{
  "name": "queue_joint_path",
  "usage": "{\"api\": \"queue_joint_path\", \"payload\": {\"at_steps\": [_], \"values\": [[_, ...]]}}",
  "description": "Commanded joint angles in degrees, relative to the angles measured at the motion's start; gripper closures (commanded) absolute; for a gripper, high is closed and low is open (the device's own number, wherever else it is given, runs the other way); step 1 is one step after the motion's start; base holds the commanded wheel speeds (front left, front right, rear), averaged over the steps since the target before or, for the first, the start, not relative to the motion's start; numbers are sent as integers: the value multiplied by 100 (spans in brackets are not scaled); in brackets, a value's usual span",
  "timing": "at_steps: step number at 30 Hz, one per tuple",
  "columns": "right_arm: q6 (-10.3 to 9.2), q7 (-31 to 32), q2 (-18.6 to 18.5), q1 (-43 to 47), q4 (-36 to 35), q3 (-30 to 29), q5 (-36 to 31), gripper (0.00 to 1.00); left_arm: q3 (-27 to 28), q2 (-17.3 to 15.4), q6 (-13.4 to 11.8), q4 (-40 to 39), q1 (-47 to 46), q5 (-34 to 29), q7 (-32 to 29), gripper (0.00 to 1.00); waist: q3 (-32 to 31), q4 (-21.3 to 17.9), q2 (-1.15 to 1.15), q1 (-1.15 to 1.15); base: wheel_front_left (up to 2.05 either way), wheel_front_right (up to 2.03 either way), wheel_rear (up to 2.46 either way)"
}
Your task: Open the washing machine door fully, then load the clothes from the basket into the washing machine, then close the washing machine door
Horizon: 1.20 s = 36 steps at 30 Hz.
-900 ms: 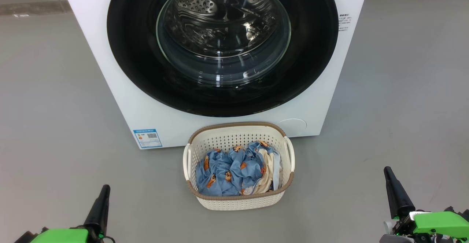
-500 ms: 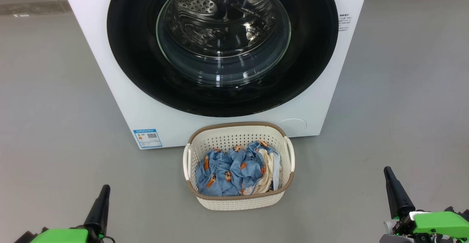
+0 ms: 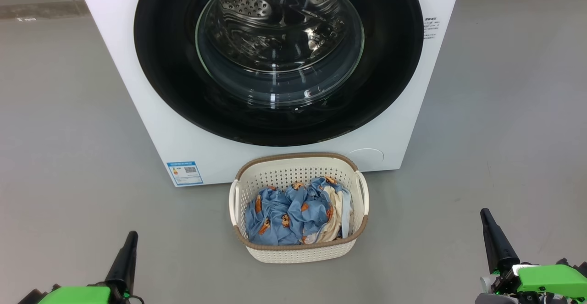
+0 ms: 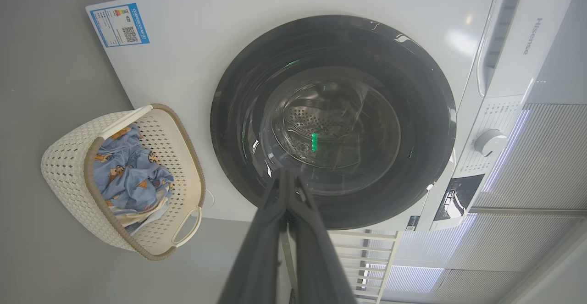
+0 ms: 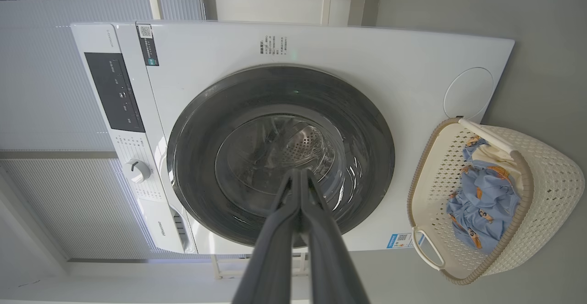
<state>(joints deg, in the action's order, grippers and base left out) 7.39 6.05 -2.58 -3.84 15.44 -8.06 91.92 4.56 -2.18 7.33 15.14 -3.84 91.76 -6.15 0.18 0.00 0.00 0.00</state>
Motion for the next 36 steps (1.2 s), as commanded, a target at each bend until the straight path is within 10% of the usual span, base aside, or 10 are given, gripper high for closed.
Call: {"api": "queue_joint_path", "payload": {"at_steps": [1,14,15,36], "values": [[10,42,-30,-234,-142,156,27,100,194,-70,15,-111,-235,41,-33,100,0,0,0,0,0,0,0],[10,42,-30,-234,-142,156,27,100,194,-70,15,-112,-235,41,-33,100,0,0,0,0,0,0,0],[0,0,0,0,2,0,0,0,-1,0,-1,1,0,0,1,0,0,0,0,0,0,0,0],[1,-279,-93,-117,60,187,-456,0,-113,-61,0,-37,-43,-279,282,0,14,-5,0,0,0,0,0]]}}
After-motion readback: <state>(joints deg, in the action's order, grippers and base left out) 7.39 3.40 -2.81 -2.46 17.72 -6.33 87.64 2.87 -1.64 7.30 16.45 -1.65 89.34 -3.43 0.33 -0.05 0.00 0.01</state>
